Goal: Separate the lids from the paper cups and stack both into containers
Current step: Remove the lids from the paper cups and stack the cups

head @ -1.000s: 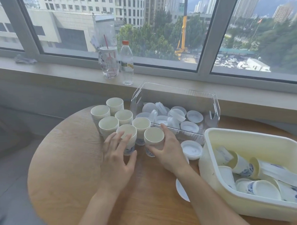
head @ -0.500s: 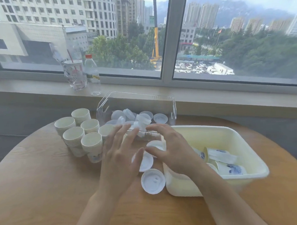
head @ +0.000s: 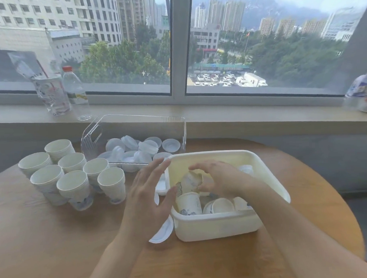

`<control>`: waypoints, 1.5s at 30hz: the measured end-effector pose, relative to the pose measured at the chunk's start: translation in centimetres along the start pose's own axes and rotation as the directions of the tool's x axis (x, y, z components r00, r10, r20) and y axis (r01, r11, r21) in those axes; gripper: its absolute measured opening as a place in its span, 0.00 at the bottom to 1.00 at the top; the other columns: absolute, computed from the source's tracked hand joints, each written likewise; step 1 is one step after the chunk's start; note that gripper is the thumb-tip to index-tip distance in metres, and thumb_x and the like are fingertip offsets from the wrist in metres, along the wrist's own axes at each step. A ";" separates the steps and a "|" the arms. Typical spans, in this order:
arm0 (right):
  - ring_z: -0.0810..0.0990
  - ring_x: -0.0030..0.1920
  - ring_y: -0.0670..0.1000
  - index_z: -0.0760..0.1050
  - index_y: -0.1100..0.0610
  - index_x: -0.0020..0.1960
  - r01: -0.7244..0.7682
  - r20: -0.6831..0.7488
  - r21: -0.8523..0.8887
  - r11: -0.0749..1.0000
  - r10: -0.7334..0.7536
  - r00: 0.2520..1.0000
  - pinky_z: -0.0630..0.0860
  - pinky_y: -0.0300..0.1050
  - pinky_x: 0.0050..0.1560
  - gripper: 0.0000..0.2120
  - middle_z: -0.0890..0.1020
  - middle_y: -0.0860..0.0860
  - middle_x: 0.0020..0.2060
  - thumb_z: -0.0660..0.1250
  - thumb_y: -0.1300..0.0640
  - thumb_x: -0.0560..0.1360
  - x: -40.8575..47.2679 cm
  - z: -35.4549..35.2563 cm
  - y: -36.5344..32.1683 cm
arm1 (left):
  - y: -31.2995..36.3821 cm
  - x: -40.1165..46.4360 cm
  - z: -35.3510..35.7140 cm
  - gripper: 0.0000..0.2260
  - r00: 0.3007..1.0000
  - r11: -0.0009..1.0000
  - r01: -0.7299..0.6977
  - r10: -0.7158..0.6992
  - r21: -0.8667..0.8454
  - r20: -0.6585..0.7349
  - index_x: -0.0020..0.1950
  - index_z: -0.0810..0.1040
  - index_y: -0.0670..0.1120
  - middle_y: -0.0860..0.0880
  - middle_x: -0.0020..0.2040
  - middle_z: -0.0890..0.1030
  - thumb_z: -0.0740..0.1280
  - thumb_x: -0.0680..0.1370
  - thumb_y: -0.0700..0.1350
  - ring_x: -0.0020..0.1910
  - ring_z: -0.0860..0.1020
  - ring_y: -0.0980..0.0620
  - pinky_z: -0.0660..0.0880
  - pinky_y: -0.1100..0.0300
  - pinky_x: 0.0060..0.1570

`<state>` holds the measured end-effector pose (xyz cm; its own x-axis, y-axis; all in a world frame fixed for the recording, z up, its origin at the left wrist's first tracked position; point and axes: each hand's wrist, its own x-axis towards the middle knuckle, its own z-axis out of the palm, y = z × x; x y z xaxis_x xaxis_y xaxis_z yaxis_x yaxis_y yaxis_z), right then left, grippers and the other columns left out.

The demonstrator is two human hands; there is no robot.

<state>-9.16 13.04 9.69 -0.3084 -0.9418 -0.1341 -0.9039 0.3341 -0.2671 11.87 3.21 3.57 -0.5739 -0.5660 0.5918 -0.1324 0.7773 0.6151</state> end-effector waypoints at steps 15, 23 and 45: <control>0.72 0.67 0.54 0.72 0.46 0.69 0.007 0.050 -0.287 0.958 0.007 0.999 0.72 0.51 0.64 0.22 0.77 0.49 0.64 0.73 0.46 0.77 2.4 2.2 0.5 | -0.1 0.0 -0.9 0.24 0.981 0.981 0.164 -0.151 -0.099 0.126 0.75 0.75 0.58 0.66 0.67 0.79 0.73 0.80 0.49 0.65 0.77 0.63 0.74 0.69 0.62; 0.77 0.62 0.50 0.74 0.44 0.68 0.003 -0.103 -0.036 0.999 -0.007 0.995 0.73 0.47 0.62 0.20 0.81 0.43 0.60 0.73 0.48 0.77 -0.4 -0.5 1.6 | -0.2 0.1 -1.5 0.23 0.979 0.984 0.165 -0.155 -0.062 0.135 0.74 0.76 0.58 0.67 0.68 0.78 0.73 0.79 0.51 0.67 0.75 0.66 0.74 0.61 0.67; 0.85 0.48 0.47 0.81 0.50 0.60 0.093 -0.260 0.677 0.730 0.120 0.958 0.84 0.45 0.47 0.16 0.86 0.48 0.50 0.71 0.67 0.77 -4.3 0.3 0.9 | 4.5 3.5 0.7 0.29 0.960 0.816 0.254 -0.279 -0.519 0.030 0.74 0.72 0.56 0.55 0.61 0.84 0.79 0.76 0.44 0.60 0.83 0.57 0.80 0.55 0.63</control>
<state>-8.53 17.35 9.75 -0.4810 -0.8723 0.0879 -0.4875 0.1828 -0.8538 8.69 4.85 8.05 -0.5385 -0.7517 0.3806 0.1655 0.3485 0.9226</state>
